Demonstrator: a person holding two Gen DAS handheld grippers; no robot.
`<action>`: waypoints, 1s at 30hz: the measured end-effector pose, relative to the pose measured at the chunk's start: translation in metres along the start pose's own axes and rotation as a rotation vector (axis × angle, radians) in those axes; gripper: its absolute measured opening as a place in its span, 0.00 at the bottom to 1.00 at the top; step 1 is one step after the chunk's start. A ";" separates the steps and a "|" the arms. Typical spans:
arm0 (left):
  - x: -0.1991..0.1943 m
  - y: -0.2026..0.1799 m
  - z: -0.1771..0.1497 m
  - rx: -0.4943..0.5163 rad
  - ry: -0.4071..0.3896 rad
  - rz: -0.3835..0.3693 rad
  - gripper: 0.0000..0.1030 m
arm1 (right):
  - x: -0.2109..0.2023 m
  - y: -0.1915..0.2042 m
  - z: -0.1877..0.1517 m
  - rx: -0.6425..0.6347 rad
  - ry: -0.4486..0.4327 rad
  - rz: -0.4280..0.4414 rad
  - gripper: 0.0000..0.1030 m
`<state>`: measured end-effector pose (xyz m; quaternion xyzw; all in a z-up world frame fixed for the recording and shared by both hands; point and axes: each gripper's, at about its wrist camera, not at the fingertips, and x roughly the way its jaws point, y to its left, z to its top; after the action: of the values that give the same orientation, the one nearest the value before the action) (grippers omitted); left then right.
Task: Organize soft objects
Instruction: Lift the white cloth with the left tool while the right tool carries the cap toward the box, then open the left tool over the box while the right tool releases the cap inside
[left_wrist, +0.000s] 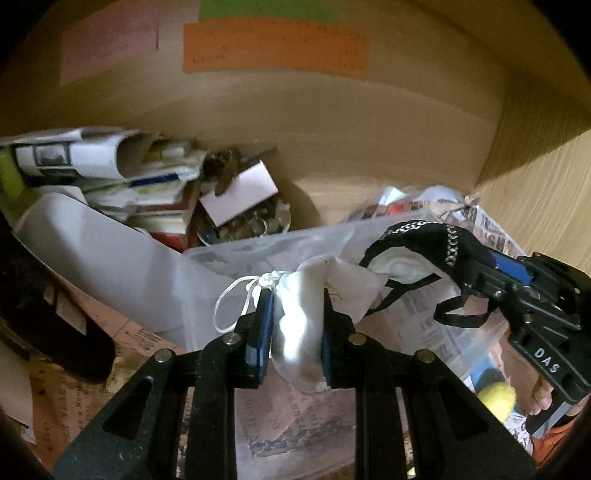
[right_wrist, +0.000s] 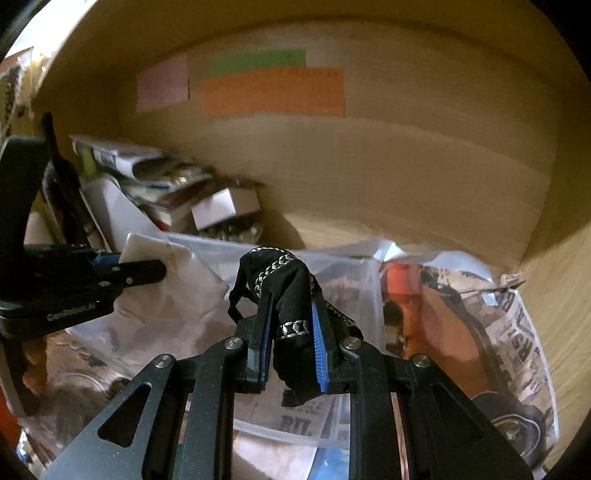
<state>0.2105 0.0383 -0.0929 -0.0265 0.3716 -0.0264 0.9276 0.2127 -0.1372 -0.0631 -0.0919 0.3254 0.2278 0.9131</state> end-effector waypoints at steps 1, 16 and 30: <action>0.003 -0.001 0.000 0.003 0.009 0.000 0.21 | 0.003 0.000 -0.001 -0.002 0.011 0.001 0.17; -0.011 -0.008 -0.004 0.024 0.014 -0.010 0.55 | -0.002 0.008 -0.002 -0.041 0.055 0.025 0.31; -0.100 -0.013 -0.016 0.029 -0.187 -0.008 0.86 | -0.079 0.023 -0.005 -0.051 -0.123 0.049 0.81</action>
<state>0.1268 0.0320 -0.0353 -0.0166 0.2827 -0.0329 0.9585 0.1451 -0.1469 -0.0175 -0.0931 0.2650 0.2637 0.9228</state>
